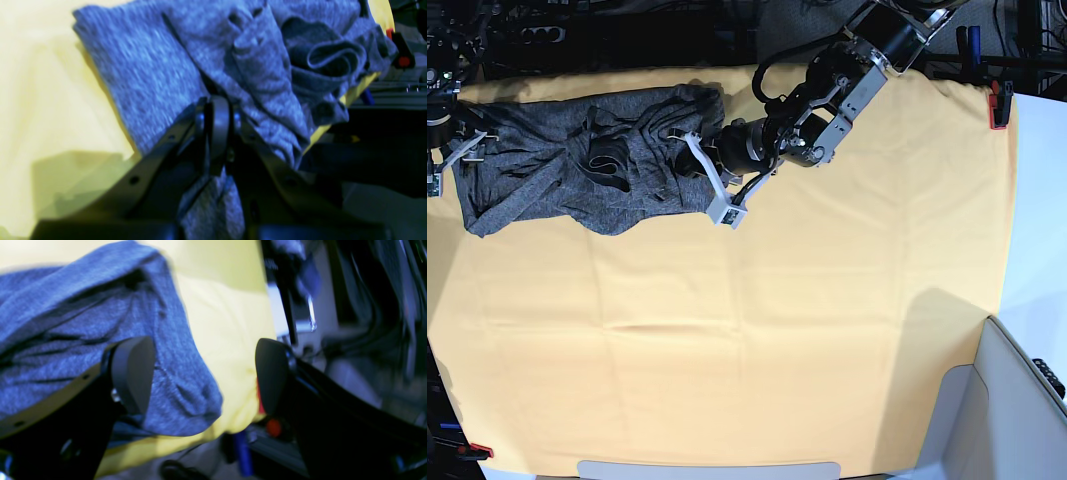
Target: Fold the T-shirt properly
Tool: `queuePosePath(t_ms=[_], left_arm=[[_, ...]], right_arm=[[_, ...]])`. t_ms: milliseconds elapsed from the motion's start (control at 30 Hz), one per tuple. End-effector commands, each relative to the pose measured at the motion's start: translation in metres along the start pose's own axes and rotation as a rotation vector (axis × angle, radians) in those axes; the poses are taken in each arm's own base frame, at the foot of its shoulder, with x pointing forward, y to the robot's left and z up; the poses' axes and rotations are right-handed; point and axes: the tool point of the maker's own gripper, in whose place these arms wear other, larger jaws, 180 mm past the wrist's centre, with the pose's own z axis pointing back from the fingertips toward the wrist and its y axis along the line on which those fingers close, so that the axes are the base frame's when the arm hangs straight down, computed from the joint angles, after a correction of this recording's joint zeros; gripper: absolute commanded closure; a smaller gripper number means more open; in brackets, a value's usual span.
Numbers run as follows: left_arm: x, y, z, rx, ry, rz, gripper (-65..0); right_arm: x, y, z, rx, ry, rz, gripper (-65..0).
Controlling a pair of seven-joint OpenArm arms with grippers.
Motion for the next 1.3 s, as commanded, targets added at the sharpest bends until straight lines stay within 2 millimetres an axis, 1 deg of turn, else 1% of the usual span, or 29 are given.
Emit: queuePosePath(t_ms=[0,100,133,200,333,600,800,867,1067,1267], left_arm=[[0.016,-0.007,0.002,-0.007,-0.049,-0.028,-0.6],[0.022,-0.005,-0.001,0.035,-0.071,-0.071,-0.6],[0.019,0.001,-0.003,0.058,-0.065,-0.079,-0.6],[0.014,0.009,-0.007,0.093,-0.049,-0.09,-0.6],[0.008,0.007,-0.021,0.111,-0.028,-0.081,-0.6],[0.014,-0.028,-0.029,0.044,-0.045,-0.073,-0.6],[0.018,-0.062,-0.024,-0.026,-0.073,-0.133,-0.5],[0.017,-0.071,-0.022,-0.046,-0.076,-0.151,-0.5],[-0.007,-0.103,-0.025,-0.112,-0.034,-0.201,-0.5],[-0.018,-0.128,-0.027,-0.169,-0.059,-0.26,-0.5]], right_arm=[[0.004,-0.014,0.002,-0.03,-0.013,0.027,-46.6],[-0.002,-0.024,0.0,-0.045,0.002,0.017,-46.6],[0.0,-0.025,0.0,-0.049,-0.003,0.011,-46.6],[-0.001,-0.025,0.0,-0.049,0.002,0.013,-46.6],[-0.002,-0.022,0.0,-0.041,0.003,0.009,-46.6],[-0.002,-0.02,-0.001,-0.038,0.003,0.008,-46.6],[-0.004,-0.02,-0.001,-0.036,0.007,0.007,-46.6],[-0.008,-0.016,-0.003,-0.028,0.017,-0.005,-46.6],[-0.019,-0.011,-0.008,-0.01,0.049,-0.023,-46.6],[-0.024,-0.009,-0.011,-0.003,0.061,-0.028,-46.6]])
